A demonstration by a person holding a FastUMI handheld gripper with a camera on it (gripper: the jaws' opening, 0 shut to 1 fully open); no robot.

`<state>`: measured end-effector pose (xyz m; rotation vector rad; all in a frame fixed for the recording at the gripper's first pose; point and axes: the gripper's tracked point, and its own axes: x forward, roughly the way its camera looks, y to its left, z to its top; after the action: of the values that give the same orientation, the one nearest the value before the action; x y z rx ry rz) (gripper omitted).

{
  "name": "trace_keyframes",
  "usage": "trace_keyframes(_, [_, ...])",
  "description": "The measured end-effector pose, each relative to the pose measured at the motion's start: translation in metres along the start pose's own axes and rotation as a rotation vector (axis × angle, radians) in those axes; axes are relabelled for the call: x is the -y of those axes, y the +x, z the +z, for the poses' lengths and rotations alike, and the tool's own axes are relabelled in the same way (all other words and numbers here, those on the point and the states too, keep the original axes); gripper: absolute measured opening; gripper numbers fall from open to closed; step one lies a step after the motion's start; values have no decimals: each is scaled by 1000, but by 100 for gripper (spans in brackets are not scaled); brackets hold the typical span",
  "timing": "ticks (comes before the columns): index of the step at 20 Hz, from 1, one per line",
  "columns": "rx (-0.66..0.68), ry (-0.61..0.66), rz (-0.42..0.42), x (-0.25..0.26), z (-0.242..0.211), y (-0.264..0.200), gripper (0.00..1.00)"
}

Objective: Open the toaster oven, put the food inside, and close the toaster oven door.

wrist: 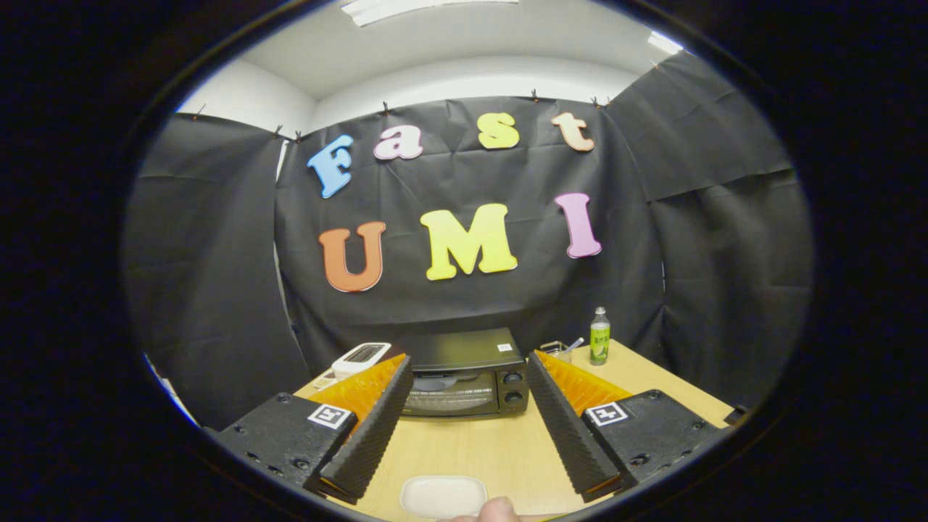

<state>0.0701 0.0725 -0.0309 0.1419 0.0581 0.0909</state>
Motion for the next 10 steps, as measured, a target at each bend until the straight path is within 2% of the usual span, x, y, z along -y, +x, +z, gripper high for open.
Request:
trace_keyframes(5, [57,-44,7,-4,24,-32,100])
trace_keyframes(10, [63,-62,0,-2,25,-46,100])
